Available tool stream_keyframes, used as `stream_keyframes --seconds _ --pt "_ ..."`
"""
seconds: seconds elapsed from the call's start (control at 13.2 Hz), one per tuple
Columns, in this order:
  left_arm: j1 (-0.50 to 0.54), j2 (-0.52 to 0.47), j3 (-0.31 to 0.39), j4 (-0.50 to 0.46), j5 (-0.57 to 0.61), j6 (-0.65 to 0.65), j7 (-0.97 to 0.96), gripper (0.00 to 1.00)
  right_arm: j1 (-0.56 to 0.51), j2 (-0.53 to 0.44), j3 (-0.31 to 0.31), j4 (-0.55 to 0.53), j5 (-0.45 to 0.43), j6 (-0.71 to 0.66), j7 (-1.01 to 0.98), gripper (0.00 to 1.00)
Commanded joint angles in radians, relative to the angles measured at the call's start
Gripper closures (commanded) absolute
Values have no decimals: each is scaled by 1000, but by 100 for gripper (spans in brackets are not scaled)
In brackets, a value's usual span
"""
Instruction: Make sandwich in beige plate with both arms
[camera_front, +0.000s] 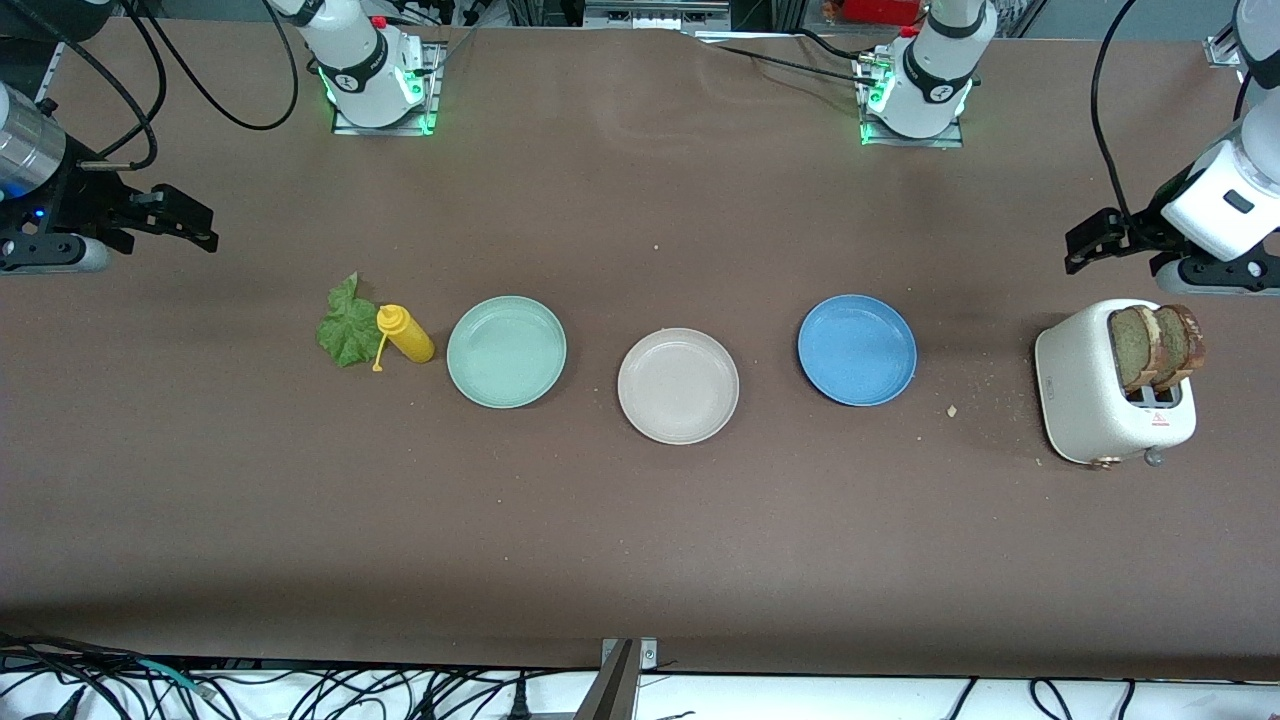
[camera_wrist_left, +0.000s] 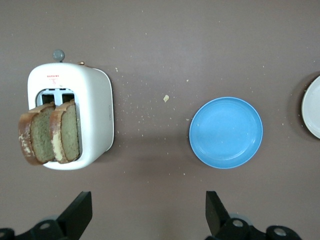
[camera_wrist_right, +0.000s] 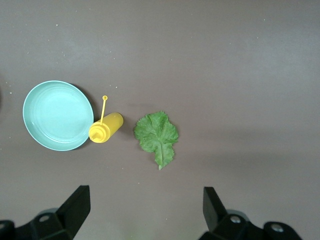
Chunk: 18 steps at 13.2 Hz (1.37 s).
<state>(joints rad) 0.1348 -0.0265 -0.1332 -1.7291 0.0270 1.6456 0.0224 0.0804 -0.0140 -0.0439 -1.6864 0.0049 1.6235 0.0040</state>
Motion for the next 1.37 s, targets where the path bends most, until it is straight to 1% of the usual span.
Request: stream_keyframes --seconds 0.0,1.29 --pt "2 37 0 66 -16 -53 10 0 2 -3 -2 10 -11 -10 -2 0" --pt "9 53 7 82 -15 -44 17 0 2 -4 -1 10 -11 -14 -2 0"
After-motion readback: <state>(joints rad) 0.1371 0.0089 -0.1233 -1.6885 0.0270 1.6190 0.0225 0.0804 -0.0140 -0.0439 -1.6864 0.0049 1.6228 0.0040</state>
